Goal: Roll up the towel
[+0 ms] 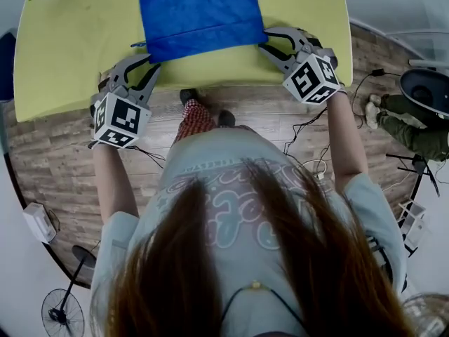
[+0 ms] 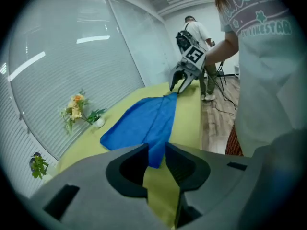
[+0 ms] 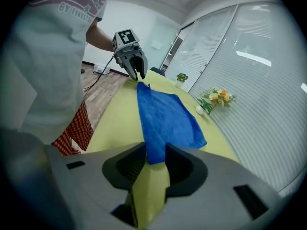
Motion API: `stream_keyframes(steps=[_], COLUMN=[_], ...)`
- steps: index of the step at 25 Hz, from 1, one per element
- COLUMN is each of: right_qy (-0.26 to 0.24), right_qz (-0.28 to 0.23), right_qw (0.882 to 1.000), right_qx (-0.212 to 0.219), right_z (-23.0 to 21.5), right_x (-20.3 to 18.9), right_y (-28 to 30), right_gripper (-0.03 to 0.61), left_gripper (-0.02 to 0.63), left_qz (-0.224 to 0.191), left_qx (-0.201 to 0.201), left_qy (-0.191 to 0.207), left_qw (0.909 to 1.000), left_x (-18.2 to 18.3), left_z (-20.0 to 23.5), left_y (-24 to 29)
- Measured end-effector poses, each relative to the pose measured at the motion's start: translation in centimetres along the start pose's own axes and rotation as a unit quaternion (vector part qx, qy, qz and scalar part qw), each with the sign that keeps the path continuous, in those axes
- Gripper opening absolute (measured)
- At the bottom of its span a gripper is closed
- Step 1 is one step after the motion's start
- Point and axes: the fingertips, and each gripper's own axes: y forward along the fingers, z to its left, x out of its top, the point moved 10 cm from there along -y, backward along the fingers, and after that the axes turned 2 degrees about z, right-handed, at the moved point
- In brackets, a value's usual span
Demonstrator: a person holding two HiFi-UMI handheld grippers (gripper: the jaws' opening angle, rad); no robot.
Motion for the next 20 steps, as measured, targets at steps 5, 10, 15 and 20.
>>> stream_keyframes(steps=[5, 10, 15, 20], right_qy=[-0.023, -0.039, -0.062, -0.082], right_qz=[0.013, 0.020, 0.021, 0.020], right_qw=[1.000, 0.999, 0.998, 0.996], right_qx=[-0.011, -0.009, -0.009, -0.018], right_z=[0.2, 0.4, 0.7, 1.2], right_x=[-0.3, -0.5, -0.8, -1.1], right_y=[0.6, 0.5, 0.4, 0.6], right_gripper=[0.133, 0.132, 0.108, 0.021], left_gripper=[0.100, 0.100, 0.085, 0.035], left_qz=[0.043, 0.063, 0.077, 0.079], left_qx=[-0.008, -0.002, 0.005, 0.017], left_qy=[0.034, 0.062, 0.097, 0.110], left_qw=[0.9985, 0.9961, 0.9923, 0.9906], left_x=[-0.4, -1.1, -1.2, -1.2], left_z=[-0.5, -0.3, -0.3, -0.9], left_y=[1.0, 1.4, 2.0, 2.1])
